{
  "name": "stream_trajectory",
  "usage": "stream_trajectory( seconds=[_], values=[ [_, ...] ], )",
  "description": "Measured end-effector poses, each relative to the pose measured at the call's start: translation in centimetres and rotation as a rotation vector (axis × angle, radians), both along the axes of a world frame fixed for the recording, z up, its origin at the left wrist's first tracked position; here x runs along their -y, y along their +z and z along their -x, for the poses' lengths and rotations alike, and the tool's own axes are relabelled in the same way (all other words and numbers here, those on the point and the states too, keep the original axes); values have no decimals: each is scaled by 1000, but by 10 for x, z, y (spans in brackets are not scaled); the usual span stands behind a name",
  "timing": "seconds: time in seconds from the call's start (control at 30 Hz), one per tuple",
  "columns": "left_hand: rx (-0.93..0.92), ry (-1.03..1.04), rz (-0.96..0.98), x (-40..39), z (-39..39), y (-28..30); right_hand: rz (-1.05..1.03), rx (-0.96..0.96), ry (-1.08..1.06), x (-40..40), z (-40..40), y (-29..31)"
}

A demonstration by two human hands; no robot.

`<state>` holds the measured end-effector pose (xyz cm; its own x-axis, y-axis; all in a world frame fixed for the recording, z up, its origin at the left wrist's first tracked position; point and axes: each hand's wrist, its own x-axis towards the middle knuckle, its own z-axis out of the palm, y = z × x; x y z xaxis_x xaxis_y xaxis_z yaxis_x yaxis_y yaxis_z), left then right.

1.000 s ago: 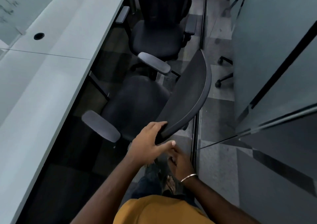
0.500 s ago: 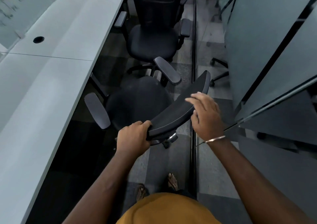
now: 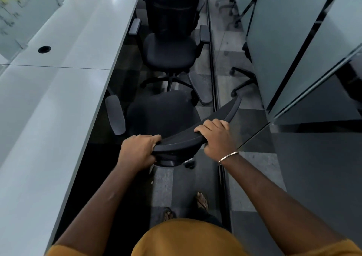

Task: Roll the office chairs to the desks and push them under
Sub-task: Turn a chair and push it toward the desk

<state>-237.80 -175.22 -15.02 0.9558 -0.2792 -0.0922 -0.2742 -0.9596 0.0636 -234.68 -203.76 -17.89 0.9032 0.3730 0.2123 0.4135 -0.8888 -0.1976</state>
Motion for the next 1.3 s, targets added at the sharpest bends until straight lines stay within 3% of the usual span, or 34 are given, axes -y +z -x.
stream_trajectory(
  seconds=[0.1, 0.2, 0.4, 0.53, 0.8, 1.3],
  values=[
    [-3, -44, 1, -28, 9, 3, 159, -110, 158, 14, -7, 14],
    [13, -63, -26, -47, 23, 5, 278, -195, 104, 27, -7, 21],
    [125, -3, -30, -58, 65, -1, 247, -199, 95, 10, 32, 10],
    [129, 31, -25, -63, 81, 1, 354, -277, 118, 3, 49, 19],
    [84, 62, 17, -73, 119, 0, 355, -452, 225, -9, 80, 31],
    [17, 201, -91, -80, 250, -4, 349, -638, 441, -26, 193, 32]
  ],
)
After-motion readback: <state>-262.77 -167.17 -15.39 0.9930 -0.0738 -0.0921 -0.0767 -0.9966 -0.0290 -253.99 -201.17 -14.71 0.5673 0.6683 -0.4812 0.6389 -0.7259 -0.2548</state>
